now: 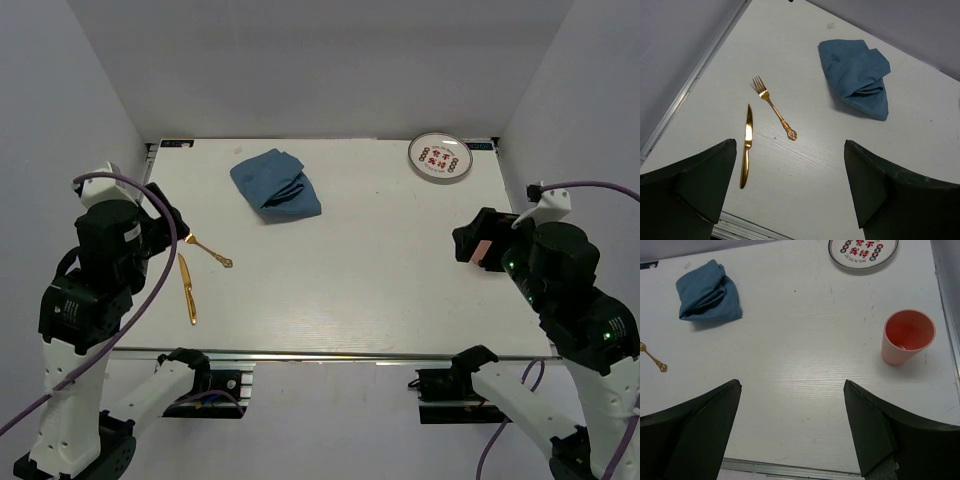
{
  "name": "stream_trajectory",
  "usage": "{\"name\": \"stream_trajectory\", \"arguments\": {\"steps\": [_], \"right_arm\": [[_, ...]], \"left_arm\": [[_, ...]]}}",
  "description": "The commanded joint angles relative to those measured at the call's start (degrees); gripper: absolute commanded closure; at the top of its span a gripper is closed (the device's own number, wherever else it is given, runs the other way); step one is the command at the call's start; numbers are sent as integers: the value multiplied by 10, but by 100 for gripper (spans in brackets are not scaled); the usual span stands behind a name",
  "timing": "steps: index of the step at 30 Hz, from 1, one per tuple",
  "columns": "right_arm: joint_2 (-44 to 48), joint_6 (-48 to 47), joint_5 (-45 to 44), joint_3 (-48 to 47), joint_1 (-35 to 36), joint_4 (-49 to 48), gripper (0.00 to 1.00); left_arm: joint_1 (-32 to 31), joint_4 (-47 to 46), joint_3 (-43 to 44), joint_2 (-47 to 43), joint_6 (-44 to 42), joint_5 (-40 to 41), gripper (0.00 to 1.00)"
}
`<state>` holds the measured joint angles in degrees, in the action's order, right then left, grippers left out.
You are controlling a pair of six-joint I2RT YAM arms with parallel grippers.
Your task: Set the dinner table for one person
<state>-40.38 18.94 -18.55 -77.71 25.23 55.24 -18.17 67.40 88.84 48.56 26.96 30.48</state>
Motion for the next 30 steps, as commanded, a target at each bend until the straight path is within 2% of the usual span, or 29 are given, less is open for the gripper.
{"name": "stream_trajectory", "arguments": {"steps": [1,7,10,11,14,18,21,22,24,25,27,29,30], "right_arm": [[23,-1,7,15,-1,-57,11],[48,-7,25,60,0,-88,11],[57,-5,84,101,-1,-124,11],[58,0,103,128,0,-147,11],[47,19,179,173,-1,-174,11],[41,34,229,210,0,-211,11],[48,41,250,236,-1,-225,11],[49,43,255,243,-1,-230,11],[55,45,278,258,-1,-237,11],[57,47,286,273,-2,-241,11],[61,44,308,284,0,-242,11],[70,42,324,297,-1,-240,11],[74,38,328,301,0,-239,11]], "left_arm": [[-2,-18,-7,8,-9,-1,2],[-2,-52,-34,15,-13,-23,2],[-2,-100,-62,29,-30,-80,2],[-2,-134,-69,37,-37,-130,2],[-2,-198,-97,100,-50,-215,2],[-7,-281,-111,202,-38,-249,2],[-7,-312,-68,309,-45,-241,2],[-7,-317,-49,373,-56,-235,3],[-7,-329,15,437,-73,-234,5],[-7,-326,41,497,-85,-228,5],[-7,-328,107,550,-104,-227,6],[-7,-339,142,624,-128,-235,7],[-7,-332,194,652,-139,-233,7]]}}
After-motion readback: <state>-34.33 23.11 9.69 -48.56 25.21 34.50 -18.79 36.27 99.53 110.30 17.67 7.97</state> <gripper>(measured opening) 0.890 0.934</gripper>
